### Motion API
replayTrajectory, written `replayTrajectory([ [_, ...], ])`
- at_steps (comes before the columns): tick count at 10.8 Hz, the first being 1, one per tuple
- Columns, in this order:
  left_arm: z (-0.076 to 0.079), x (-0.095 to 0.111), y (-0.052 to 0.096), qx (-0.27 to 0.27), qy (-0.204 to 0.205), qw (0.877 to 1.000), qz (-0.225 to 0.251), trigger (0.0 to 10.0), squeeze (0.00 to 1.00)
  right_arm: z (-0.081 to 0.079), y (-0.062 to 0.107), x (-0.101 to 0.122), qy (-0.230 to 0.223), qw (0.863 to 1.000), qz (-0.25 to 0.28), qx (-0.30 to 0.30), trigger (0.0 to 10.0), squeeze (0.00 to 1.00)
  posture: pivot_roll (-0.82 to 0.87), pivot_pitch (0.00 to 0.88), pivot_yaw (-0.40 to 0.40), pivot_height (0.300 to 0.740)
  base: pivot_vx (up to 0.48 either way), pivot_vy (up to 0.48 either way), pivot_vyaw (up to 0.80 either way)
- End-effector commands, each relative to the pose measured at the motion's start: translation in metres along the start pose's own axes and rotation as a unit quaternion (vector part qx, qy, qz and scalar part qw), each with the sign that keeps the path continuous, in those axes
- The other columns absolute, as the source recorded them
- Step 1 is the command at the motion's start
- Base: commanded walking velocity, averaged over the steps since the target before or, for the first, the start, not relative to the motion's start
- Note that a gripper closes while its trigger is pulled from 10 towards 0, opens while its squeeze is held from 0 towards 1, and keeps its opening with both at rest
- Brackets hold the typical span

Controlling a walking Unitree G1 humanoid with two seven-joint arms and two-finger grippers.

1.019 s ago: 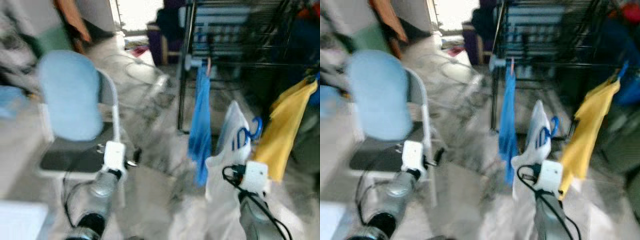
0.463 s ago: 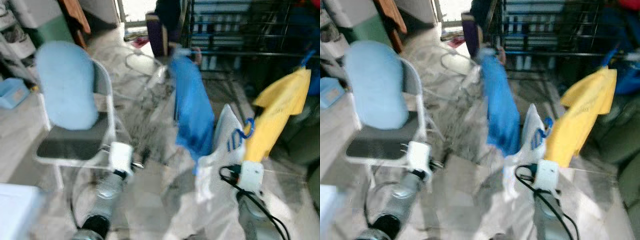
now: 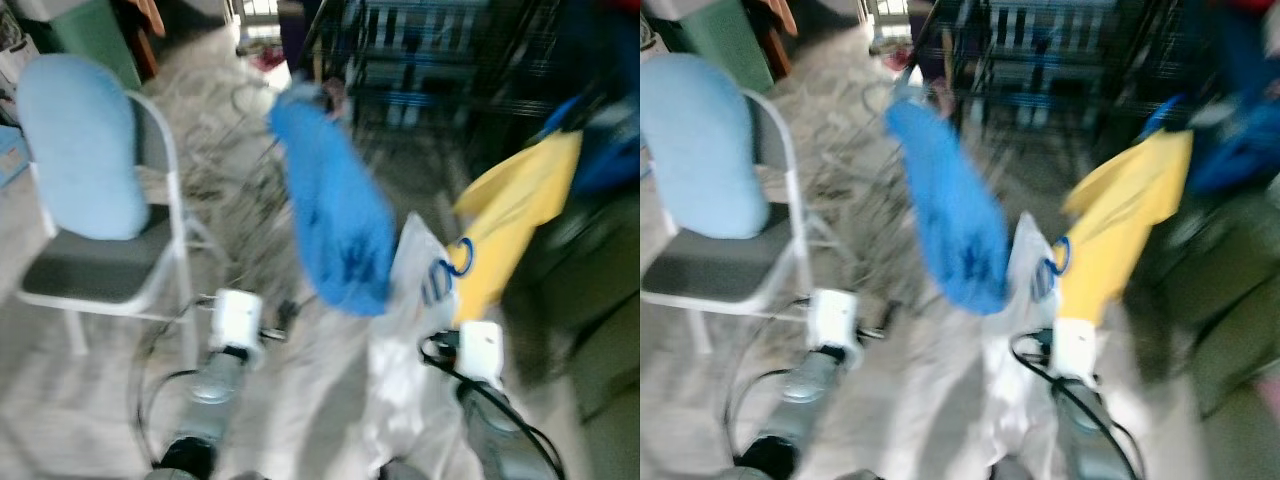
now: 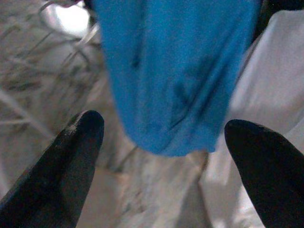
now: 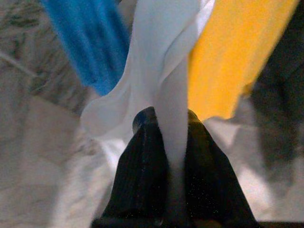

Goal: Hang hanger

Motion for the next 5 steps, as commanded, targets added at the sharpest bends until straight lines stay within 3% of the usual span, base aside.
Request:
replayTrajectory([
  [1,-0.021,-0.005,0.008,0.043,-0.006,0.999,-0.007,10.0,0.00,-0.012,-0.001,0.011,-0.006,0.999,0.023,0.022,10.0,0.00,-0.07,0.148,0.025,0.740,0.000,0.000,0.00],
  [4,-0.035,-0.007,0.014,0.081,-0.002,0.997,-0.005,10.0,0.00,-0.025,-0.006,0.020,0.007,0.998,0.034,0.057,10.0,0.00,-0.02,0.154,0.013,0.740,0.000,0.000,0.00],
  [5,-0.038,-0.007,0.018,0.087,-0.008,0.996,-0.004,10.0,0.00,-0.029,-0.007,0.023,0.009,0.997,0.040,0.065,10.0,0.00,-0.02,0.162,0.014,0.740,0.000,0.000,0.52],
])
Point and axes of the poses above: a point about 5 cm out from each wrist's last joint towards the gripper, its own y axis pointing back from the gripper into the wrist, its own x axis along the axis of the wrist's last joint, z = x × y, the point moved 5 cm from there along -y, pointing out of the wrist towards the gripper, and after that the axes turned 8 degrees about y, right-handed, at the moved point
